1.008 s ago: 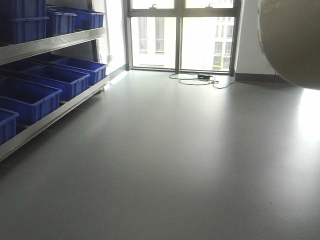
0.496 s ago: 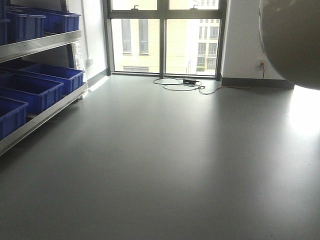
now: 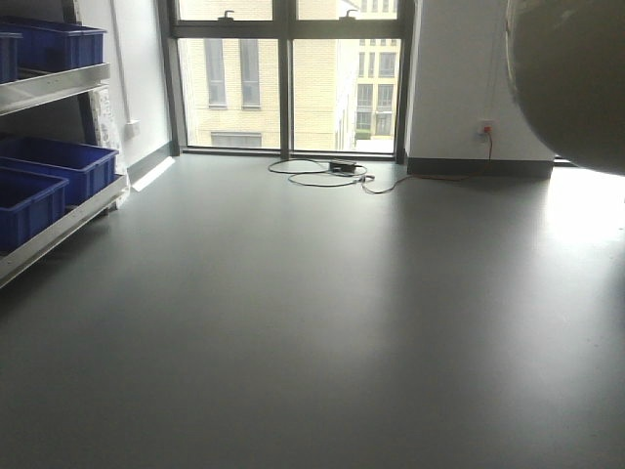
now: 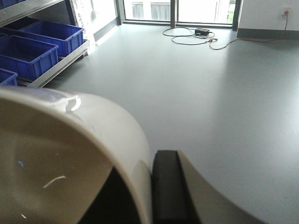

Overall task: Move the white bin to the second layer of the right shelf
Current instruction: 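Turn the base toward the roller-track shelf rack with blue crates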

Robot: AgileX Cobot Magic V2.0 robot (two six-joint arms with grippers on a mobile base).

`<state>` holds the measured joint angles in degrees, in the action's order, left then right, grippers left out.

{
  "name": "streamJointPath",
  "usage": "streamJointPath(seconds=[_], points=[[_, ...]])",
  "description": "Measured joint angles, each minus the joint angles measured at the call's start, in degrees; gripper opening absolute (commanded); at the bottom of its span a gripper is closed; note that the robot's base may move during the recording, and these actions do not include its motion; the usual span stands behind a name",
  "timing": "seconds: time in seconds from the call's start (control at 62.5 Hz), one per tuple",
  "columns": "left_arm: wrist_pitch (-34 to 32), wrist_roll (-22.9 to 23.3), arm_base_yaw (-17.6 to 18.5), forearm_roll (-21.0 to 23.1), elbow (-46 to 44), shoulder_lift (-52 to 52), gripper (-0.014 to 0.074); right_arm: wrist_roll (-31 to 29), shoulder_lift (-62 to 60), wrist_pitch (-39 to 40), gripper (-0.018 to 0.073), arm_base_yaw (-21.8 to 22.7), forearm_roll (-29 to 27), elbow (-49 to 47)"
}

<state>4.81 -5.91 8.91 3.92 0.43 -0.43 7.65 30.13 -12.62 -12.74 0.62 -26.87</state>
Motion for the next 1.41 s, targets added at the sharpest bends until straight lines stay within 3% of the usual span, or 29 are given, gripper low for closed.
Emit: streamJointPath(seconds=[1.407], points=[[0.0, 0.0, 0.0, 0.0, 0.0, 0.0, 0.0085, 0.0, 0.0, 0.0, 0.0056, 0.0, 0.0, 0.0]])
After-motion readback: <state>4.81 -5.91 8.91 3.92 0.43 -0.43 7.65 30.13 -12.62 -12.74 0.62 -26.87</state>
